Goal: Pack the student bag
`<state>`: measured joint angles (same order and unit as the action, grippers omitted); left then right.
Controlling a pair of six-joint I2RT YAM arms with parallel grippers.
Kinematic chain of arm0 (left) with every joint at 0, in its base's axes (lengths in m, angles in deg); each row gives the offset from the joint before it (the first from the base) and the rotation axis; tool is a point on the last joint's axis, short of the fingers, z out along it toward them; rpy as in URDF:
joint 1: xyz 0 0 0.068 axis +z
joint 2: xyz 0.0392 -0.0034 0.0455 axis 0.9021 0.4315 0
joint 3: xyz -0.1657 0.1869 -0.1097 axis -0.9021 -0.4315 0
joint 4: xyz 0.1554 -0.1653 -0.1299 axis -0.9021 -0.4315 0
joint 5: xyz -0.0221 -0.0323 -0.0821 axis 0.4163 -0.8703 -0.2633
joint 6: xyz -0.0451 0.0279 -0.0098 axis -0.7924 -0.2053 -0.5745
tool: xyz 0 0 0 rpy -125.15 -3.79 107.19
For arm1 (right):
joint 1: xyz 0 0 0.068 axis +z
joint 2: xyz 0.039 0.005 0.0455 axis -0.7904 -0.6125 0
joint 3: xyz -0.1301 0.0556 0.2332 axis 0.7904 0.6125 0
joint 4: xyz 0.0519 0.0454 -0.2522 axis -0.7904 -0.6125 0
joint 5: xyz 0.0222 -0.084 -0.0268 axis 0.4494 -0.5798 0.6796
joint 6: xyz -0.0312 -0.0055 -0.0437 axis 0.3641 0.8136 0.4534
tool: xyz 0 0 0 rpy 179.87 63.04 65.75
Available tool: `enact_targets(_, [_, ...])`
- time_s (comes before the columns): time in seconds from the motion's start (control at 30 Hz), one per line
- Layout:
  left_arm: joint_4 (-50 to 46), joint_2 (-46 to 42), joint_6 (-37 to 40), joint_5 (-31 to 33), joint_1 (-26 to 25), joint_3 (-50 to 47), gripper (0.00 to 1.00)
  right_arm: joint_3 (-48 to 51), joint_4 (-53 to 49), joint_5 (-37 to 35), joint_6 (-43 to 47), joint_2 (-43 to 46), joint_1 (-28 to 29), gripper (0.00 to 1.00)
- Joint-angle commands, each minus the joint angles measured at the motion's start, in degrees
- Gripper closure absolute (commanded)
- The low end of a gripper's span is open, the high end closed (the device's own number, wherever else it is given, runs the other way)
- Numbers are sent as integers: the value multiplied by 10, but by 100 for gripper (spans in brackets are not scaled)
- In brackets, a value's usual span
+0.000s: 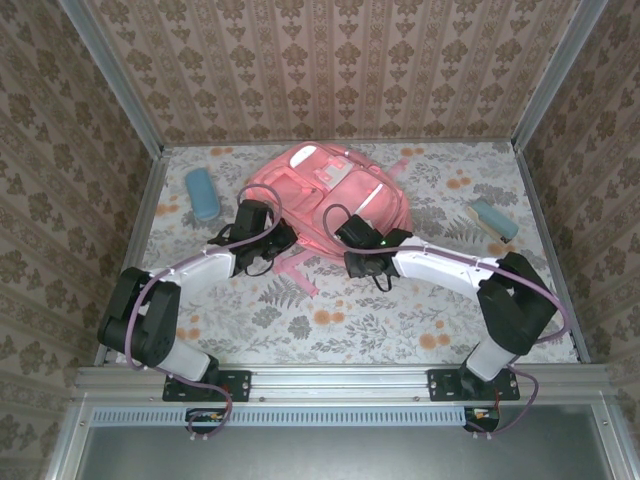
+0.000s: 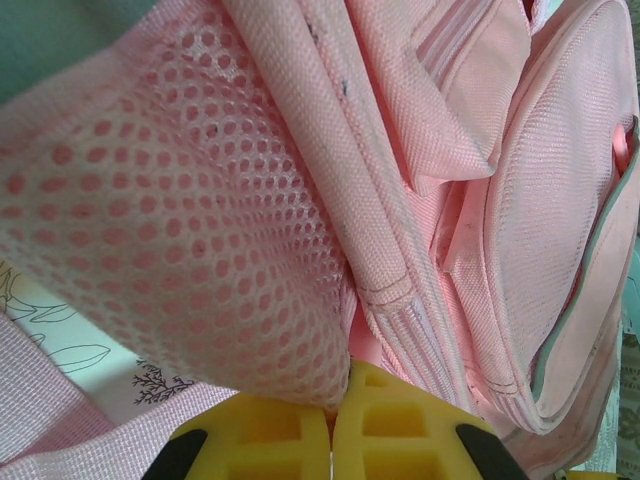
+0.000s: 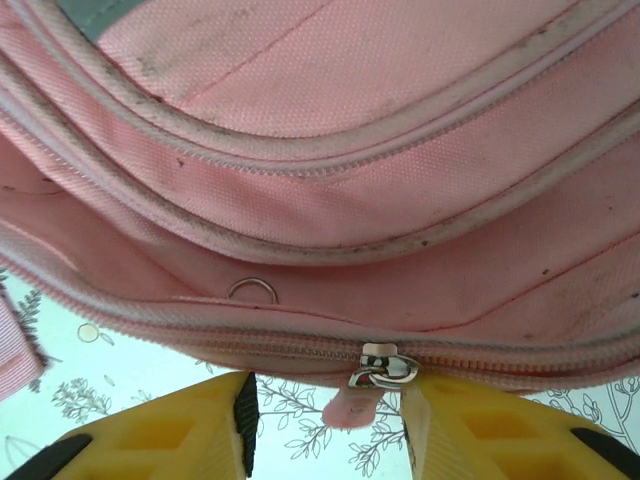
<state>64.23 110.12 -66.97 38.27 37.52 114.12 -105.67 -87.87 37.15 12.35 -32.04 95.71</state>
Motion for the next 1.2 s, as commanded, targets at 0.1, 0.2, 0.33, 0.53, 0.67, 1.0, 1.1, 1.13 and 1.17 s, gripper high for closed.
enact_targets(0.1, [19, 0, 12, 7, 4, 31, 95, -32, -73, -99, -69, -30, 13, 60])
enact_targets(0.2, [16, 1, 13, 10, 4, 30, 95, -22, -86, -132, -104, -24, 16, 66])
enact_targets(0.33, [15, 4, 13, 10, 4, 30, 95, -7, -85, -135, -112, -10, 19, 73])
enact_targets(0.53, [15, 5, 13, 10, 21, 31, 95, -2, -72, -120, -82, -14, 22, 81])
enact_targets(0.67, [14, 5, 13, 8, 23, 32, 95, -9, -60, -116, -45, -25, 23, 75])
enact_targets(1.0, [12, 6, 12, 8, 24, 33, 95, -16, -30, -102, 25, -39, 24, 80])
enact_targets(1.1, [8, 5, 14, 9, 26, 35, 95, -11, -26, -102, 23, -31, 24, 91])
enact_targets(1.13, [6, 5, 15, 11, 26, 34, 95, -8, -26, -105, 20, -27, 23, 94])
enact_targets(1.17, [5, 5, 16, 13, 27, 34, 95, -5, -27, -114, 14, -20, 23, 96])
